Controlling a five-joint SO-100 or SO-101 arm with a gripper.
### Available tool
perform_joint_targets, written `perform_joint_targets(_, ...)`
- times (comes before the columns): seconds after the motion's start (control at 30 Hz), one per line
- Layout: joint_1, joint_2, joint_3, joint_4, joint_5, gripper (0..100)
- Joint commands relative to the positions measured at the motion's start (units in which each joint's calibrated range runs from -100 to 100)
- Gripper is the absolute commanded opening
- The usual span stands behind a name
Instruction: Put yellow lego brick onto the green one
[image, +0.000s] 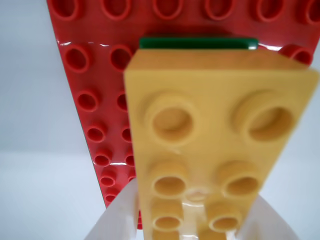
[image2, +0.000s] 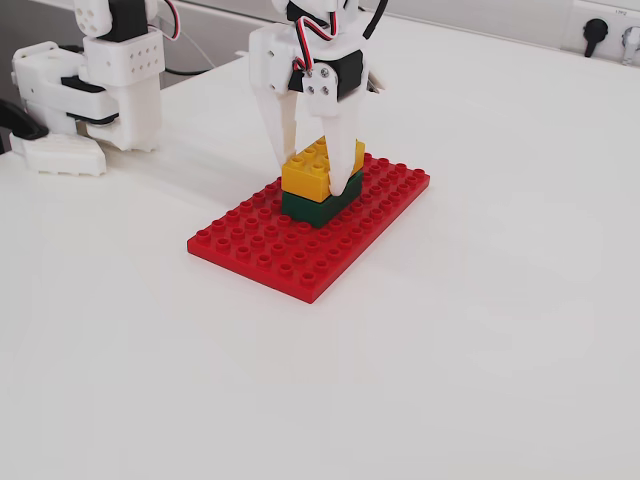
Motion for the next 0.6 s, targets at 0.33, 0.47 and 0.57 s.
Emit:
perform_joint_targets(0.33,-0.48,0.26,0.47,0.32,0.1,21)
perform_joint_targets(0.47,-0.48,-0.33,0.47,0.32,0.15,21)
perform_joint_targets(0.57,-0.48,-0.41,0.38,0.32,0.15,21)
